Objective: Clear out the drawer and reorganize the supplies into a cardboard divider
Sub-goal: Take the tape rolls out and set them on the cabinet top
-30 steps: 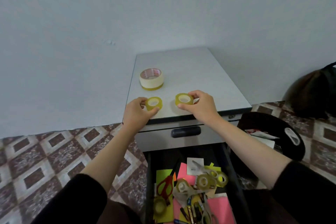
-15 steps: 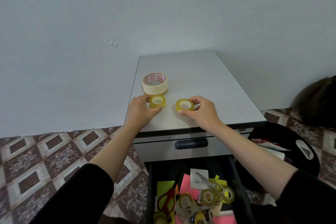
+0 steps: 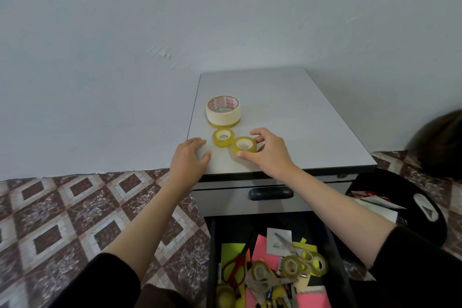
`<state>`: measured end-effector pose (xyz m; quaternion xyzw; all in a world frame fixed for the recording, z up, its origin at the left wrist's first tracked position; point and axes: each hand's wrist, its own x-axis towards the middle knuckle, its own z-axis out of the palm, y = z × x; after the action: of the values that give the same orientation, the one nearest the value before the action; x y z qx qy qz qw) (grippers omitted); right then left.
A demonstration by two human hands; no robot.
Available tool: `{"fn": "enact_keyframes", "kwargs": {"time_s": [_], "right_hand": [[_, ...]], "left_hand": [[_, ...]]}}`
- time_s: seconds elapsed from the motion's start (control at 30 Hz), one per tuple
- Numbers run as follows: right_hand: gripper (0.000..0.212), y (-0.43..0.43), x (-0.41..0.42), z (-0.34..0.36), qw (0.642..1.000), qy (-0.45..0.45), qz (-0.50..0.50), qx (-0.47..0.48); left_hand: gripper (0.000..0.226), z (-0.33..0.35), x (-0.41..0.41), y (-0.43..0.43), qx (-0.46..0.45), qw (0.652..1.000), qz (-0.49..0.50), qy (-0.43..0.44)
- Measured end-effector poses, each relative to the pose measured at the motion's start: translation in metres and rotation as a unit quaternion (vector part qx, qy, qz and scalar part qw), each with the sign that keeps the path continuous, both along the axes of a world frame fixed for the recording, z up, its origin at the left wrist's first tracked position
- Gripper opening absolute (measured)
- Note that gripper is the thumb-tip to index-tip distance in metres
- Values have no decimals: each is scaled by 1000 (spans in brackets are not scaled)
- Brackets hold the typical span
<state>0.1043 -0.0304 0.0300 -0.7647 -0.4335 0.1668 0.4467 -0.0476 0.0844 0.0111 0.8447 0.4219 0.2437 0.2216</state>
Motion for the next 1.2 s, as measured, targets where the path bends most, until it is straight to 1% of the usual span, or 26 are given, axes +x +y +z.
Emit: {"fn": "enact_keyframes", "kwargs": {"time_s": [0.1, 0.27, 0.37, 0.43, 0.6, 0.67, 0.73, 0.77, 0.87, 0.9, 0.97, 1.03, 1.13, 1.2], "right_hand": [[65, 4, -10, 3, 999, -33, 33, 0], [65, 11, -23, 0, 994, -88, 61, -31], [64, 13, -30, -5, 993, -98, 49, -39], [65, 14, -32, -6, 993, -102, 41, -43], [76, 16, -32, -4, 987, -123, 51, -87], [78, 12, -32, -3, 990, -106, 52, -83], [68, 4, -33, -2, 995, -71, 41, -58], [58, -2, -33, -2, 997, -55, 32, -35], [13, -30, -35, -6, 998, -22, -2, 51], [6, -42, -34, -11, 998, -14, -13, 68], [9, -66, -31, -25, 997, -2, -28, 70], [10, -89, -25, -45, 999, 3, -34, 40], [10, -120, -9, -84, 998, -2, -58, -35], [9, -136, 1, -108, 994, 0, -72, -88]], "left_hand": [[41, -4, -17, -10, 7, 1000, -10, 20], [43, -5, -33, -21, 9, 999, -24, 27], [46, -6, -38, -24, 13, 998, -32, 43], [46, -6, -40, -26, 13, 999, -32, 39], [46, -6, -40, -30, 10, 999, -32, 34], [43, -6, -41, -34, 10, 999, -25, 20], [37, -7, -43, -42, 24, 1000, -9, -17], [33, -8, -44, -47, 36, 998, -5, -43], [23, -12, -47, -70, 77, 991, -13, -107], [22, -14, -48, -79, 85, 990, -18, -114], [21, -23, -50, -96, 75, 989, -34, -120], [24, -40, -51, -111, 44, 992, -40, -108], [33, -73, -51, -128, -30, 998, -25, -55], [35, -95, -50, -135, -81, 996, -30, -10]]}}
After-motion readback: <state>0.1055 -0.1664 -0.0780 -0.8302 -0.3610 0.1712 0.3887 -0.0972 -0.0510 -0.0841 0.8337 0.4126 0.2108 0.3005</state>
